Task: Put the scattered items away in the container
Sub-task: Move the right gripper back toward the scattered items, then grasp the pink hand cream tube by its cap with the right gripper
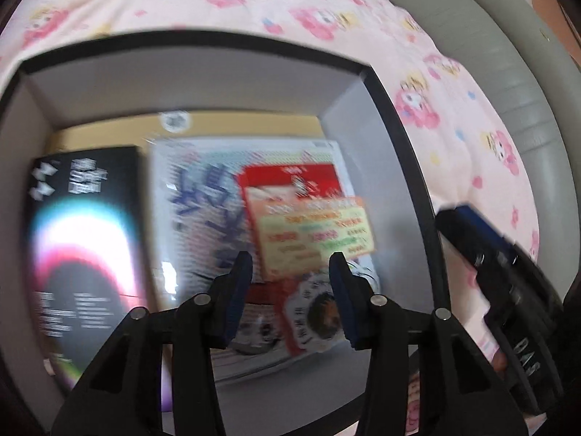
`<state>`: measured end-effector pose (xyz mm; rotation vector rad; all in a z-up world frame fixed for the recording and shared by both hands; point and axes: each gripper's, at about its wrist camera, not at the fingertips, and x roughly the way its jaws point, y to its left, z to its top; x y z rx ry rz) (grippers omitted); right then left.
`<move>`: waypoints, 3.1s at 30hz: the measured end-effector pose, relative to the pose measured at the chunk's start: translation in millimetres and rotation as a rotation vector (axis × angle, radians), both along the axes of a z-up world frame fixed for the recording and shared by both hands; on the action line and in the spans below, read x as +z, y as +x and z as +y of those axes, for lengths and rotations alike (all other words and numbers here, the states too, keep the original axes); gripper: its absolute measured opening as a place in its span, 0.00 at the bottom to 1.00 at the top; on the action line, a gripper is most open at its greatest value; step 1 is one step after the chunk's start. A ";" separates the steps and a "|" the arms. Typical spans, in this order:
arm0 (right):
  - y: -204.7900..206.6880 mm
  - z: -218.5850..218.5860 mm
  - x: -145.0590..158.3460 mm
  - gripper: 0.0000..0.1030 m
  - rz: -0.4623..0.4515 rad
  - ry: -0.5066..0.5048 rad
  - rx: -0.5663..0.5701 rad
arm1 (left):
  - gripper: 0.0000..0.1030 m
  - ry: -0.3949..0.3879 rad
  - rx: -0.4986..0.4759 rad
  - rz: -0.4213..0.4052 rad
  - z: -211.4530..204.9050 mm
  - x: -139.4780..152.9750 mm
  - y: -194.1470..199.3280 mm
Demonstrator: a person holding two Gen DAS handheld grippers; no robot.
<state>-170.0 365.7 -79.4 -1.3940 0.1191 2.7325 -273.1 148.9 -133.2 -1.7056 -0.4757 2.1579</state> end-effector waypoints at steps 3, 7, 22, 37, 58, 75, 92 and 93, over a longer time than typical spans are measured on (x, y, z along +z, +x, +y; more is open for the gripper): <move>-8.3 -1.7 -10.9 0.27 -0.041 -0.048 0.013 | 0.41 0.007 -0.014 -0.054 12.5 -12.8 -4.7; -2.5 0.3 -4.4 0.27 -0.022 -0.068 0.014 | 0.38 0.108 -0.019 -0.093 11.5 -14.6 -10.9; 63.6 -38.0 41.5 0.34 0.136 -0.044 0.074 | 0.47 -0.009 0.011 0.307 -29.1 95.9 80.3; 138.8 -139.0 60.4 0.34 0.147 -0.111 0.250 | 0.47 -0.022 0.099 0.315 -112.9 119.7 199.4; 101.1 -284.3 -28.9 0.34 -0.127 -0.198 0.495 | 0.48 0.016 0.469 0.107 -291.1 42.9 177.4; 19.2 -357.2 -119.5 0.34 -0.335 -0.201 0.503 | 0.41 0.114 0.627 -0.033 -322.5 -30.8 149.3; 77.7 -298.5 -74.6 0.22 -0.212 -0.322 0.545 | 0.44 0.145 0.516 0.079 -303.4 -9.4 155.3; 86.7 -293.1 -73.6 0.22 -0.211 -0.327 0.554 | 0.44 0.135 0.491 0.084 -297.8 -7.3 155.5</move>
